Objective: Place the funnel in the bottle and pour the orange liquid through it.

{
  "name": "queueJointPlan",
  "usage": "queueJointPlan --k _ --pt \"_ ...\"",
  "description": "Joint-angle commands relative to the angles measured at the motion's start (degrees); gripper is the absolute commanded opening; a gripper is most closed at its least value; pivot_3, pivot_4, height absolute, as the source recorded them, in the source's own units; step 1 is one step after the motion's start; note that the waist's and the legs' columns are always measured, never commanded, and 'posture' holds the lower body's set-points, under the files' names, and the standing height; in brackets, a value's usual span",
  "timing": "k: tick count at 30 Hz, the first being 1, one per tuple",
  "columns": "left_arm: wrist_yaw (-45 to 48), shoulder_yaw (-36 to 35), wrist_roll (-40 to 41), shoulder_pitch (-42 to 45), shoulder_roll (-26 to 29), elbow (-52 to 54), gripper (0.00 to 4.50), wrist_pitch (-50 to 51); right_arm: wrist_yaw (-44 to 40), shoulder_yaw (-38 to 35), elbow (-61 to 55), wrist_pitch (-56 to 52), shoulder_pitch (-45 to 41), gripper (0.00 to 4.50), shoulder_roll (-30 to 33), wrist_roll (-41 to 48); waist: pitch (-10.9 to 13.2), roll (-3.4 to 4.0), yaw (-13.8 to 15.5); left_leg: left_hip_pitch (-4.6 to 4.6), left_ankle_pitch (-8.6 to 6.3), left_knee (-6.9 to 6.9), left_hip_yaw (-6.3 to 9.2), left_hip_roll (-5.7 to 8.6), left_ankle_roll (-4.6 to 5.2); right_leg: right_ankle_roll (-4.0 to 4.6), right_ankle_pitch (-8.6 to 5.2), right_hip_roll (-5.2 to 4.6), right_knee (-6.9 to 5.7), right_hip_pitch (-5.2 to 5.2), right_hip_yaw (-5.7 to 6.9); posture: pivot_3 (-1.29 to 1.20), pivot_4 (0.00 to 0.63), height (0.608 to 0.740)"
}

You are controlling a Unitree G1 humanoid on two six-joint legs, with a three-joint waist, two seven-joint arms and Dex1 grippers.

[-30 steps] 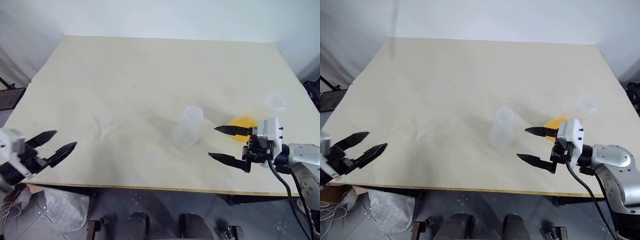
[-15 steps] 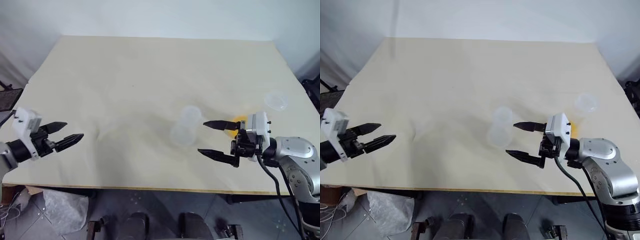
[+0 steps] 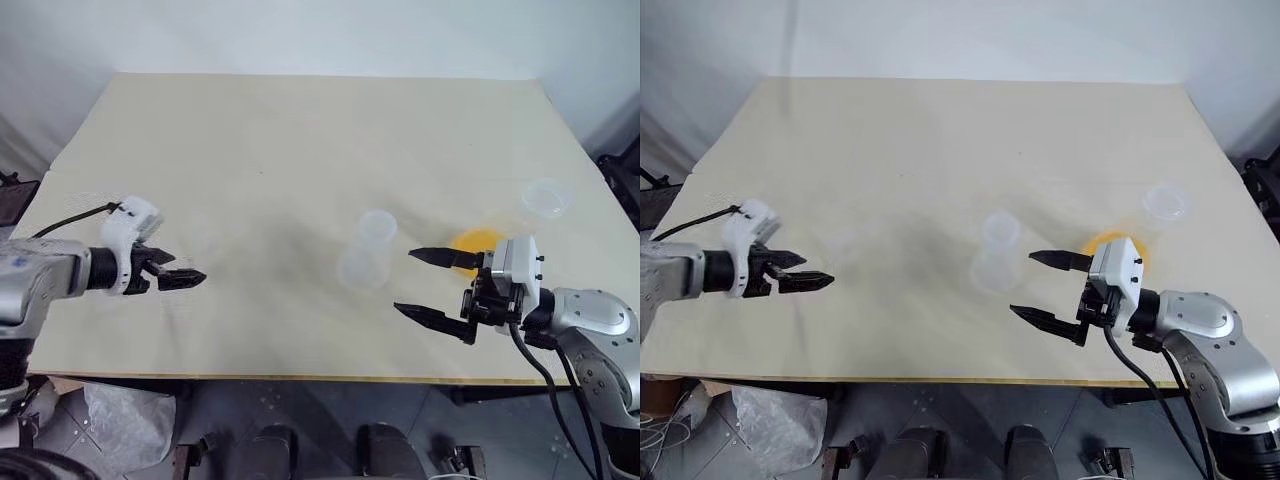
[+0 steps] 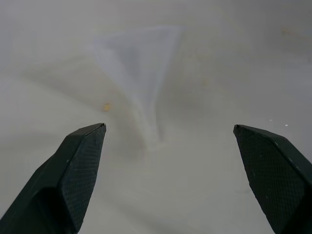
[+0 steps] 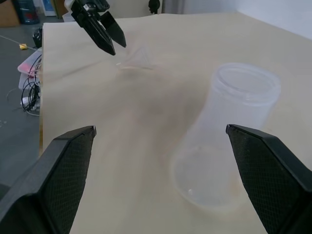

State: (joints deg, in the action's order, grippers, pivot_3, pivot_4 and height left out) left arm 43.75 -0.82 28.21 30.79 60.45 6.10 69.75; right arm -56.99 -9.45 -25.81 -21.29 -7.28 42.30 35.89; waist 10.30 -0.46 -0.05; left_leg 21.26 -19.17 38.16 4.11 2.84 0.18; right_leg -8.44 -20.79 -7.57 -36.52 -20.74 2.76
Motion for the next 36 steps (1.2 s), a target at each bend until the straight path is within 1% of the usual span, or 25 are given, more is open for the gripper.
queueJointPlan --k 1,6,12,19,28,35,36 --pt "-1.35 4.14 -2.56 4.80 0.49 -0.90 4.48 3.44 0.51 -1.49 -2.00 0.59 0.07 4.50 0.10 0.92 0.00 0.00 -0.04 0.01 0.00 -0.01 0.00 0.00 0.00 0.00 0.00 0.01 0.01 -0.02 0.00 0.00 0.150 0.740" --pt "-1.43 9.21 -4.31 8.99 0.53 -3.41 4.48 6.71 0.85 -2.00 -2.58 0.29 0.84 4.50 0.48 1.13 0.00 0.00 -0.13 0.04 0.00 -0.04 -0.04 0.02 0.00 0.00 0.00 0.03 -0.01 -0.06 0.02 0.00 0.150 0.740" --pt "-2.13 11.56 -5.18 12.47 -1.40 -6.91 4.48 9.11 0.90 -2.49 -2.73 -0.23 0.99 4.50 1.17 1.42 0.01 -0.02 0.02 0.04 0.00 0.01 -0.02 0.02 0.01 0.00 0.00 0.03 -0.02 -0.05 0.03 0.00 0.150 0.740" --pt "-3.72 12.03 -5.70 15.07 -5.14 -10.45 4.48 10.29 0.76 -2.43 -2.42 -0.65 0.30 4.50 1.71 1.36 0.01 -0.02 0.03 0.05 0.00 0.03 0.01 0.05 0.01 0.00 0.00 0.01 -0.07 -0.06 0.04 0.00 0.150 0.740" --pt "-3.55 16.64 -7.28 19.53 -7.14 -13.77 4.48 12.69 0.74 -2.35 -2.05 -0.96 -0.43 4.50 1.91 1.17 0.01 -0.02 0.02 0.04 0.01 0.05 0.01 0.07 0.01 0.00 0.00 0.01 -0.18 -0.08 0.04 0.00 0.150 0.740" --pt "-3.50 18.44 -8.40 20.91 -8.37 -15.17 4.48 12.92 1.02 -2.41 -2.25 -0.95 -0.14 4.50 1.81 1.01 0.01 -0.01 0.06 0.04 0.01 0.08 0.01 0.11 0.01 -0.01 0.00 -0.02 -0.28 -0.10 0.02 0.00 0.150 0.740" --pt "-3.57 18.49 -8.60 21.18 -8.64 -15.48 4.29 12.79 1.04 -2.40 -2.21 -0.93 -0.13 4.50 1.79 0.97 0.01 -0.02 0.05 0.04 0.01 0.10 0.01 0.11 0.01 -0.01 0.00 -0.02 -0.30 -0.10 0.02 0.00 0.150 0.740"
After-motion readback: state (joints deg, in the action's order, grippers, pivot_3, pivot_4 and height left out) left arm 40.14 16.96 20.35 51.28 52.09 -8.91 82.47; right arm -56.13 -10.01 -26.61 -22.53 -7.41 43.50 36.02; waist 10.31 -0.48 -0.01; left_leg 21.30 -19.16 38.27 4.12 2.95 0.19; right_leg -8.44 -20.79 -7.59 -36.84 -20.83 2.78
